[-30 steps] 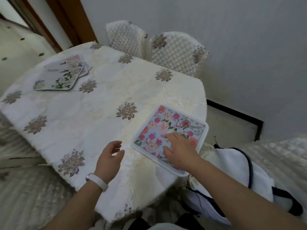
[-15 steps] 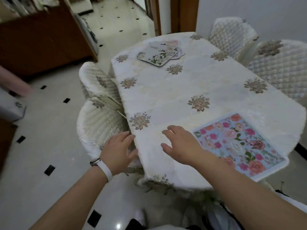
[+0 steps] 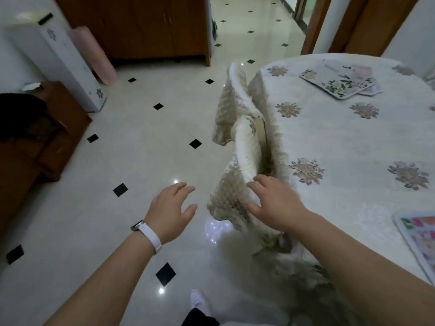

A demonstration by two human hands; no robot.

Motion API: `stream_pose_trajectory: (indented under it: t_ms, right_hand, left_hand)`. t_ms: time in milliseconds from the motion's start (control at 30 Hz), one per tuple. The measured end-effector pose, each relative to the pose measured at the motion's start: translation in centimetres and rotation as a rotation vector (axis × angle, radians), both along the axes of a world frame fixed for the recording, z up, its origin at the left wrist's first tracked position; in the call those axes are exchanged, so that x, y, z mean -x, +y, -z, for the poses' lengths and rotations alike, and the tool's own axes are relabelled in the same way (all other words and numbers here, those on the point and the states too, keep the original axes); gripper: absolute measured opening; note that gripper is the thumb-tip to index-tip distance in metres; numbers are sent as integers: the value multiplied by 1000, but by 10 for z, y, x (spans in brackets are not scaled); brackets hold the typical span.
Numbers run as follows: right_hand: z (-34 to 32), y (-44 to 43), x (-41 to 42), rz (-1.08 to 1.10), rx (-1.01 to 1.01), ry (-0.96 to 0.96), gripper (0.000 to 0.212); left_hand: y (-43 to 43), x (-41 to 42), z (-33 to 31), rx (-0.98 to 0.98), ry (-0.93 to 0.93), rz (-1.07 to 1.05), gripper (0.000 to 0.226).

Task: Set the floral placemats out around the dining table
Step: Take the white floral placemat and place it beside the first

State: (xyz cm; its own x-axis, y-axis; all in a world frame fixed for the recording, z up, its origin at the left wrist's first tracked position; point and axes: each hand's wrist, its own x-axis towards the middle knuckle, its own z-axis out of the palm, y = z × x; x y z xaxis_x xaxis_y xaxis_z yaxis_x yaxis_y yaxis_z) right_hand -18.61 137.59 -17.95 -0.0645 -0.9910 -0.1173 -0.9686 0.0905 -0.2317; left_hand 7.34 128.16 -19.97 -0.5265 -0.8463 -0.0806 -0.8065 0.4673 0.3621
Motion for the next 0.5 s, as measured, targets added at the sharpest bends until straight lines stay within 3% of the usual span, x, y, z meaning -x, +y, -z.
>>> stream_pose_trajectory:
  t_ms: [233,500]
  right_hand:
    - [-15,-83,-109,-60,-17,26,52]
    - [-30,-174,-154,-142,34,60,52]
  left_hand:
    - [-69,-116,-2,70,8,-49,61]
    - [-126,-168,-8,116,37,-152,61]
